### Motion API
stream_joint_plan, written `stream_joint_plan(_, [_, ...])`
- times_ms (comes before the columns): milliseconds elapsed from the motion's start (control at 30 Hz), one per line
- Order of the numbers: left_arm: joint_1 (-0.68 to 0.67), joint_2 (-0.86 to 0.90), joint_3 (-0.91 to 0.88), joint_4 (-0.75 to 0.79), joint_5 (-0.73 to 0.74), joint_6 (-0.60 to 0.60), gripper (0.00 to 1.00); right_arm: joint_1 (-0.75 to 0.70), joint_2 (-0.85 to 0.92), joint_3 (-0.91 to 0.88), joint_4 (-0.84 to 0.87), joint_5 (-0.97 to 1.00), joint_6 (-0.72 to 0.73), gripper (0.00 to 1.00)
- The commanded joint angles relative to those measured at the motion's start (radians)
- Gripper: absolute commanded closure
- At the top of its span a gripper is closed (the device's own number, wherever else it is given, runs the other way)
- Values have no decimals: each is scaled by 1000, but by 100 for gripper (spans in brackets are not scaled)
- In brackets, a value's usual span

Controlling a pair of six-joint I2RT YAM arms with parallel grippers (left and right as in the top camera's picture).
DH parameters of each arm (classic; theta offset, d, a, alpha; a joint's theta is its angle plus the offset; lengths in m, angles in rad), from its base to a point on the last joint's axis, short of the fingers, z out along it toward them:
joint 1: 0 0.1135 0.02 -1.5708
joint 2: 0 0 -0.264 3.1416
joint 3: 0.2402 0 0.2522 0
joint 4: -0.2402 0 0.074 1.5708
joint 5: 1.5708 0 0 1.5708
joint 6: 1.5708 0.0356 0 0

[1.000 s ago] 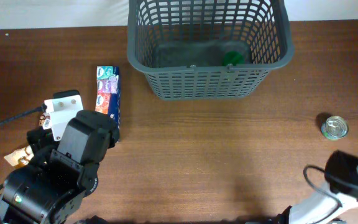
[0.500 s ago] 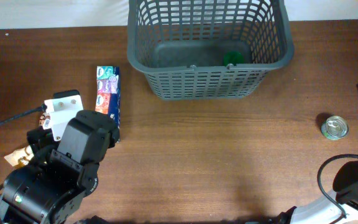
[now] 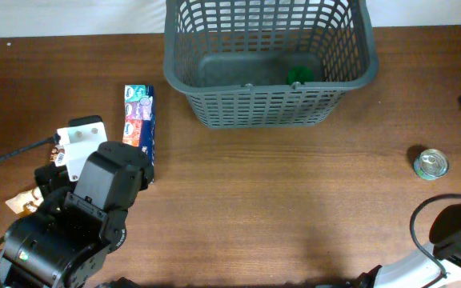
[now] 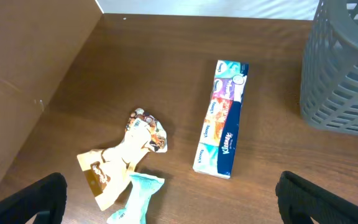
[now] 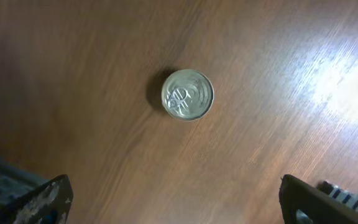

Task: Pack container
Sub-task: 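Withdraw the right gripper from the basket toward the tuna can, then lower the right gripper over the round tuna can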

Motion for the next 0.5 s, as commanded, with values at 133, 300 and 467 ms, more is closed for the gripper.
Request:
stream_joint_plan(133, [6, 1, 11, -1, 11, 5, 0, -3, 110, -100, 26, -2, 139, 1])
stream_joint_plan(300, [6, 1, 11, -1, 11, 5, 0, -3, 184, -104, 48, -3, 137, 1])
stream_joint_plan(467, [6, 1, 11, -1, 11, 5, 0, -3, 234, -104, 60, 21, 127, 1])
